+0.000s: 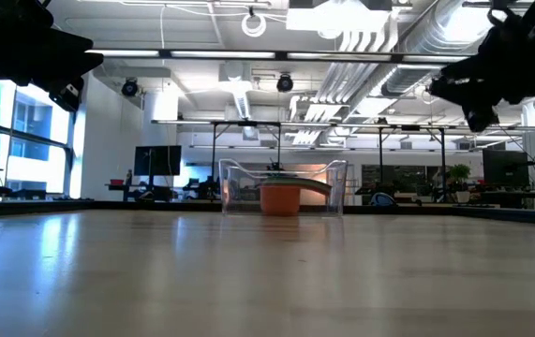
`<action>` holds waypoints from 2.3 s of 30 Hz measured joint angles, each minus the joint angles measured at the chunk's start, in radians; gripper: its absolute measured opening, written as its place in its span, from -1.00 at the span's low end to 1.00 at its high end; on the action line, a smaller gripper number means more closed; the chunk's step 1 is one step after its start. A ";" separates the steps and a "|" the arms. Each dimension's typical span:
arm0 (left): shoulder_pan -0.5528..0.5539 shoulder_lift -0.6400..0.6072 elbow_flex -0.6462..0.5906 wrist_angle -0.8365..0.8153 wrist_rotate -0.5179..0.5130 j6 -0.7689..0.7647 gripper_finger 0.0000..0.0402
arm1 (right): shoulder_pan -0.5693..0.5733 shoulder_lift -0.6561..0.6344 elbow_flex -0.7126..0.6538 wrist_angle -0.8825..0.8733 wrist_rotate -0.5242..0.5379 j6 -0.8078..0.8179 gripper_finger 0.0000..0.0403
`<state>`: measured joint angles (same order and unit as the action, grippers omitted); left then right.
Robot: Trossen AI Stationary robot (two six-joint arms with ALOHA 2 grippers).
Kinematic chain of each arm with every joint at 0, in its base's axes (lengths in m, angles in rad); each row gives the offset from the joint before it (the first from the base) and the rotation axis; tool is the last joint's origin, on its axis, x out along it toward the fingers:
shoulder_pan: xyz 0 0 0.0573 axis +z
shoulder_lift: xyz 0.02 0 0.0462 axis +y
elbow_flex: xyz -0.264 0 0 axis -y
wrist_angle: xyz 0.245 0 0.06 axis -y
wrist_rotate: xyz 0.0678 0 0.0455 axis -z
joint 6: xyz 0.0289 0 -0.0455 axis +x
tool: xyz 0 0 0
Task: Nest measuring cups in basket
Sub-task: Return to Home Position
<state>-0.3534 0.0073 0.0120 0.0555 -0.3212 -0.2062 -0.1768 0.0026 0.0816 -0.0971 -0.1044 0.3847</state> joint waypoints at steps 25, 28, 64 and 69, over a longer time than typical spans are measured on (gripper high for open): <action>0.000 0.000 0.000 0.000 0.000 0.000 -0.54 | 0.000 0.011 -0.072 0.116 0.105 -0.051 -0.21; 0.000 0.000 0.000 0.000 0.000 0.000 -0.54 | 0.000 0.011 -0.072 0.116 0.105 -0.050 -0.21; 0.000 0.000 0.000 0.000 0.000 0.000 -0.54 | 0.000 0.011 -0.073 0.116 0.105 -0.051 -0.21; 0.000 0.000 0.000 0.000 0.000 0.000 -0.54 | 0.000 0.011 -0.073 0.116 0.105 -0.051 -0.21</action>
<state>-0.3537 0.0071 0.0124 0.0559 -0.3210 -0.2062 -0.1768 0.0135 0.0090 0.0185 0.0002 0.3334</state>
